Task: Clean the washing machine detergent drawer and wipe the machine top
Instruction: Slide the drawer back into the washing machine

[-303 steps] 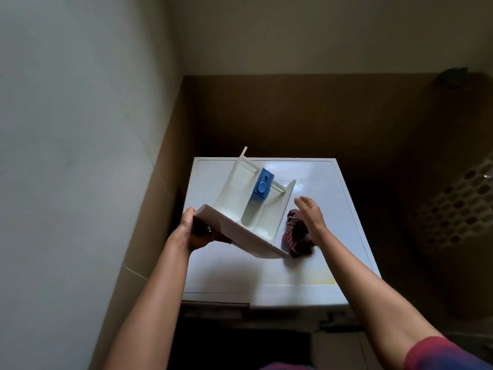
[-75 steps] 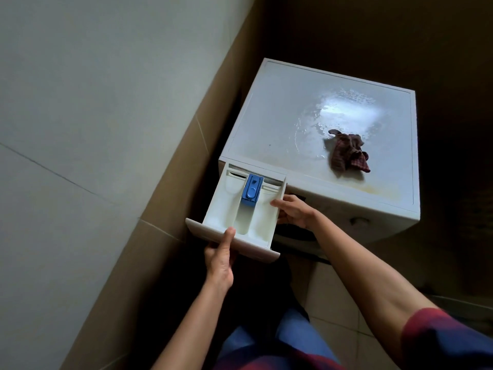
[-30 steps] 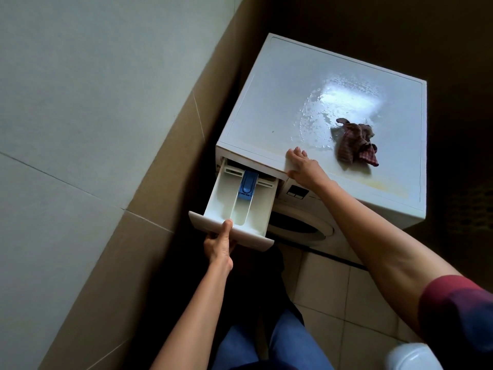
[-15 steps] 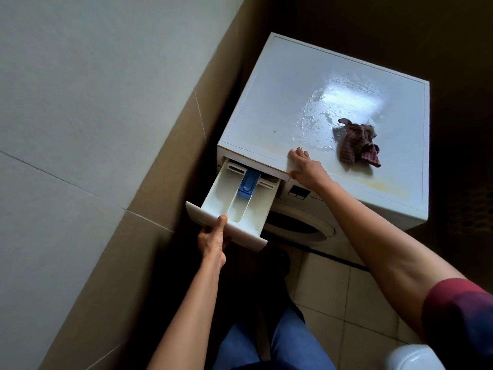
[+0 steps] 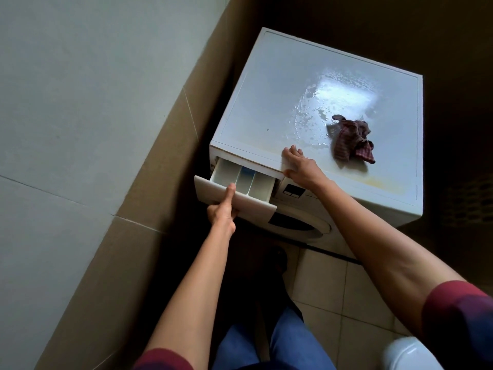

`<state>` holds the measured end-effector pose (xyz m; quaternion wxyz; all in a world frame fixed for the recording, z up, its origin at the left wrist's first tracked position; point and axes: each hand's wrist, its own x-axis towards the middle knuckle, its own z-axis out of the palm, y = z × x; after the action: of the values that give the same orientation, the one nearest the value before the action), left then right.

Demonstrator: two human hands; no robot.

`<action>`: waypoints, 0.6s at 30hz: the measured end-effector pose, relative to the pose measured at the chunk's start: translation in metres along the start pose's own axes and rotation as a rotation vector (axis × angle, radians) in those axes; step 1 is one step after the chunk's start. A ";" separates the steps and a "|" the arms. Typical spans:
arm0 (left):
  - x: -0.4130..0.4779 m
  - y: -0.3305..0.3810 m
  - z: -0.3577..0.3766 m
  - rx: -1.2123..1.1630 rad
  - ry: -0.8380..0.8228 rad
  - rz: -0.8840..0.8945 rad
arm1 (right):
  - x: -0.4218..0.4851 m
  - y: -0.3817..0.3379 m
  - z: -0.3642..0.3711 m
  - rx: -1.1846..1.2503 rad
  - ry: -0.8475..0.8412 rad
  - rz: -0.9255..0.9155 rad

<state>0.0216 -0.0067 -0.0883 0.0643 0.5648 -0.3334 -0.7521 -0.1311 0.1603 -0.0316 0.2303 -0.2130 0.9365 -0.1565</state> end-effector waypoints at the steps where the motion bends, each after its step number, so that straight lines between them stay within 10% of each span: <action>1: 0.000 0.003 0.009 -0.016 -0.014 0.004 | 0.000 0.000 -0.001 -0.005 -0.004 0.001; 18: 0.024 0.029 0.088 -0.105 -0.094 -0.014 | 0.010 0.008 -0.005 0.001 -0.034 -0.017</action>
<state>-0.0731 -0.0025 -0.0786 0.0729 0.5269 -0.2923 -0.7948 -0.1443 0.1637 -0.0339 0.2451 -0.2234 0.9305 -0.1554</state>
